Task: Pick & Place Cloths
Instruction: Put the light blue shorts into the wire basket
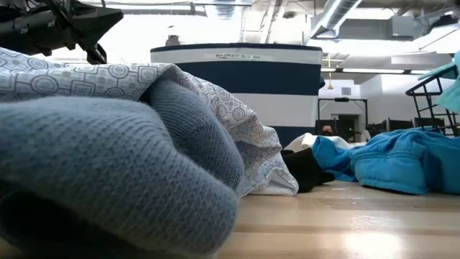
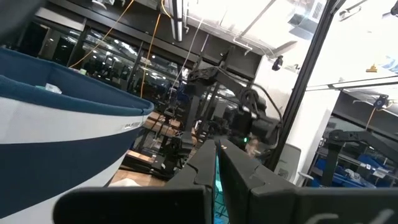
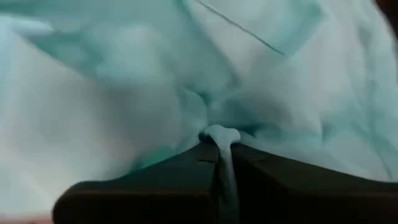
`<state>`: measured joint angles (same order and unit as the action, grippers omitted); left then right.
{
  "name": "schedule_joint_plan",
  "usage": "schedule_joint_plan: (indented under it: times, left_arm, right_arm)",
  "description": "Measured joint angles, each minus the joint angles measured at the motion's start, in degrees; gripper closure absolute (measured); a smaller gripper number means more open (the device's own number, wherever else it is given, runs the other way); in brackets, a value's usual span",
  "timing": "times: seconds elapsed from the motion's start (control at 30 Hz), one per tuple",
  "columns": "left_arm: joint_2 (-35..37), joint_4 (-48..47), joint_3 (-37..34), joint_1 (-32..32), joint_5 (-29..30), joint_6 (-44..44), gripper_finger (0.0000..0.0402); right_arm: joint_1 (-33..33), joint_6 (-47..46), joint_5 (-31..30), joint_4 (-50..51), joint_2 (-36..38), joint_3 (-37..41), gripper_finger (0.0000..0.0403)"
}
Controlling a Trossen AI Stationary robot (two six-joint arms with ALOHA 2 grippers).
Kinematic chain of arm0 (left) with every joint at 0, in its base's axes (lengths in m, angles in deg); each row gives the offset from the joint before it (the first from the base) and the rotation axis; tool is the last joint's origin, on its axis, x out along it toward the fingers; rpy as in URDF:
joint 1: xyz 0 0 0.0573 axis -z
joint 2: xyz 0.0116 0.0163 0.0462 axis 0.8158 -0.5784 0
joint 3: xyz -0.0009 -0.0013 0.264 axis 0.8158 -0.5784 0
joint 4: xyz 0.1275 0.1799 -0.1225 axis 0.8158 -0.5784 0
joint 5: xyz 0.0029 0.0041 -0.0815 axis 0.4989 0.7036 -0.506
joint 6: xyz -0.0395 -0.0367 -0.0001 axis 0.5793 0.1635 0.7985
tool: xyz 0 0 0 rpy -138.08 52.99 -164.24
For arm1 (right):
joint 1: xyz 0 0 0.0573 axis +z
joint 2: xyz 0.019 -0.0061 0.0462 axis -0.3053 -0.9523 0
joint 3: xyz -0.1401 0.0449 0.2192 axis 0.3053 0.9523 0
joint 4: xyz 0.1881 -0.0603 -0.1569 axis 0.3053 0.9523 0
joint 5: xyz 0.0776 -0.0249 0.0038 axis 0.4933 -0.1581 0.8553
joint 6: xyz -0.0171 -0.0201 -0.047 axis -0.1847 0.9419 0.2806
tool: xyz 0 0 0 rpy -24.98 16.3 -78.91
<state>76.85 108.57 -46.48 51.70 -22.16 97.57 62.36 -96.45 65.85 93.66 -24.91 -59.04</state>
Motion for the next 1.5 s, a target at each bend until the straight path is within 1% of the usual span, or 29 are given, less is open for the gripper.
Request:
schedule_joint_plan:
  times: [0.2, 0.27, 0.33, 0.47, 0.6, 0.73, 0.83, 0.9, 1.0, 1.13, 1.33, 1.43, 1.5]
  left_arm:
    - [0.02, 0.1, 0.0, 0.01, 0.0, 0.04, 0.0399]
    - [0.01, 0.12, 0.0, 0.0, 0.0, 0.04, 0.0399]
    - [0.0, 0.39, 0.0, 0.02, 0.0, 0.06, 0.0399]
    - [0.0, 0.5, 0.0, 0.0, -0.02, 0.07, 0.0399]
    - [0.0, 0.61, 0.0, 0.01, -0.02, 0.07, 0.0399]
    - [0.01, 0.89, 0.0, 0.01, -0.02, 0.08, 0.0399]
    - [0.02, 0.96, 0.0, 0.01, -0.02, 0.09, 0.0399]
    - [0.01, 1.01, -0.01, 0.02, -0.04, 0.09, 0.0399]
    - [0.02, 1.2, 0.0, 0.0, -0.04, 0.09, 0.0399]
    - [0.01, 1.36, 0.0, 0.02, -0.04, 0.11, 0.0399]
    - [0.01, 1.5, 0.0, 0.01, -0.05, 0.11, 0.0399]
    - [0.02, 1.51, 0.0, 0.02, -0.07, 0.11, 0.0399]
    - [0.01, 1.53, 0.0, 0.01, -0.07, 0.11, 0.0399]
  right_arm:
    - [-2.23, 7.73, 0.23, -9.89, -4.81, 4.33, 0.04]
    - [-2.46, 10.05, 0.17, -12.79, -6.14, 5.15, 0.0392]
    - [-2.39, 11.89, 0.45, -13.32, -7.32, 5.34, 0.0377]
    - [-2.4, 15.83, 3.28, -12.52, -5.88, 4.15, 0.0325]
    - [-2.74, 17.44, 3.4, -11.51, -0.31, 0.65, 0.0256]
    - [-3.48, 16.0, 2.7, -12.13, 6.48, -3.73, 0.0184]
    - [-3.9, 14.63, -0.11, -12.15, 9.25, -5.91, 0.015]
    - [-3.94, 15.39, -2.36, -11.54, 9.17, -6.26, 0.0141]
    - [-3.84, 19.84, -3.98, -10.77, 5.94, -6.18, 0.0139]
    - [-3.7, 25.97, -3.92, -11.46, -0.41, -6.16, 0.0138]
    - [-3.72, 32.25, -2.92, -16.94, -8.39, -6.16, 0.0138]
    - [-3.74, 34.06, -2.53, -16.58, -12.01, -6.16, 0.0138]
    - [-3.85, 33.96, -2.53, -14.55, -13.91, -6.16, 0.0138]
